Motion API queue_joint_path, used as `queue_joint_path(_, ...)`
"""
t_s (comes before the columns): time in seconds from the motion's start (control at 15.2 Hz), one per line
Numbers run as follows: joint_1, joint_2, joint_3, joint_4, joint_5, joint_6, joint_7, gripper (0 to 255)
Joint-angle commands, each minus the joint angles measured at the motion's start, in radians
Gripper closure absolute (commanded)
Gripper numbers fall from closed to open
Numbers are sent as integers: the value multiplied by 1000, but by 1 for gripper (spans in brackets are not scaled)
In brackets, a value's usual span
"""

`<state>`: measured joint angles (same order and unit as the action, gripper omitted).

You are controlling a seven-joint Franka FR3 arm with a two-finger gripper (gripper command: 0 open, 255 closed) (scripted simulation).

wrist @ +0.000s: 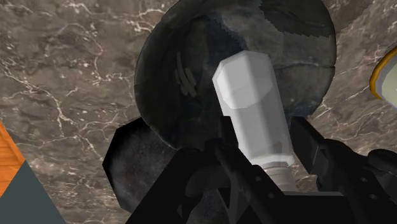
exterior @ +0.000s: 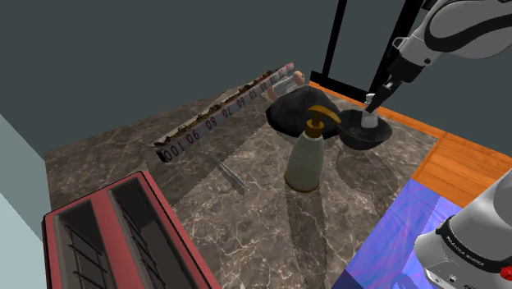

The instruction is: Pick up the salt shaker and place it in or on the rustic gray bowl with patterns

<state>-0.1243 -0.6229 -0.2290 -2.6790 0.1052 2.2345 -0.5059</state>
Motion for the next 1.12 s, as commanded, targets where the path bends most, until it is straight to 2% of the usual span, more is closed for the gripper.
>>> queue_joint_path(0.0, 0, 1, -1, -2, 0, 3, -1, 255)
queue_joint_path(0.26, 0, 1, -1, -2, 0, 3, -1, 255)
queue_joint_path(0.33, 0, 1, -1, -2, 0, 3, -1, 0)
queue_joint_path(0.66, 0, 1, -1, -2, 0, 3, -1, 0)
queue_joint_path(0.92, -20, -67, 1, 79, -21, -147, 11, 0)
queue_joint_path(1.06, -21, -67, 1, 79, -21, -147, 11, 0)
